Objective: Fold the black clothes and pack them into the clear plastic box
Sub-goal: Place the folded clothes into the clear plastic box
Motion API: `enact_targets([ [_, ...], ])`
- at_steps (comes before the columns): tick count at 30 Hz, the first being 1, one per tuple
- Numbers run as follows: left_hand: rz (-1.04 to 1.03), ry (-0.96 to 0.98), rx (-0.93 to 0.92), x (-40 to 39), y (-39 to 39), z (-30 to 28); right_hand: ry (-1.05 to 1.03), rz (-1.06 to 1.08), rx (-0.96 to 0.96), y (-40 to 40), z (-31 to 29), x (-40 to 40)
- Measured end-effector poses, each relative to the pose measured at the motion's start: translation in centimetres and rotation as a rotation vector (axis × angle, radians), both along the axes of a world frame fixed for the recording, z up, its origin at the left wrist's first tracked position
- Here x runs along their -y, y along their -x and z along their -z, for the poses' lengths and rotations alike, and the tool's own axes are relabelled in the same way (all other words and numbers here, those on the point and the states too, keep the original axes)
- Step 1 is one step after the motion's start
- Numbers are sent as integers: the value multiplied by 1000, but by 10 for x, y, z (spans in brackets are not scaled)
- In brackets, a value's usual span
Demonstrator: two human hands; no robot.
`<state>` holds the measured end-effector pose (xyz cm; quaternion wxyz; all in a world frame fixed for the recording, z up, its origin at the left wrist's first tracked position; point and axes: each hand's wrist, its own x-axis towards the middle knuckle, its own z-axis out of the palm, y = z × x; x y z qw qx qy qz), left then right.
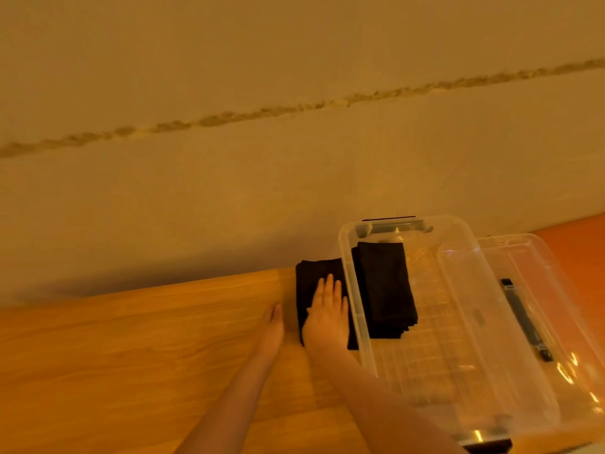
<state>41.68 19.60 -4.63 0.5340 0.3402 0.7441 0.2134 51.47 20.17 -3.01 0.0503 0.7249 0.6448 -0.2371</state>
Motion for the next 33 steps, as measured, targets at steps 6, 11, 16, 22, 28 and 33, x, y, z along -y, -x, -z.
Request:
enact_targets([
  [6, 42, 123, 238, -27, -14, -7, -72, 41, -109, -11, 28, 9],
  [11, 42, 240, 382, -49, -28, -9, -173, 116, -279, -16, 31, 13],
  [16, -26, 299, 532, -55, -33, -7, -159, 233, -450, -13, 24, 10],
  [22, -256, 199, 612, -43, -20, -13, -145, 106, -527, -7, 5, 14],
  [28, -462, 18, 787, -16, 7, -60, -297, -55, -596, 0, -41, 10],
  [33, -511, -136, 908, -12, 4, -115, -407, 53, -820, -19, -93, -1],
])
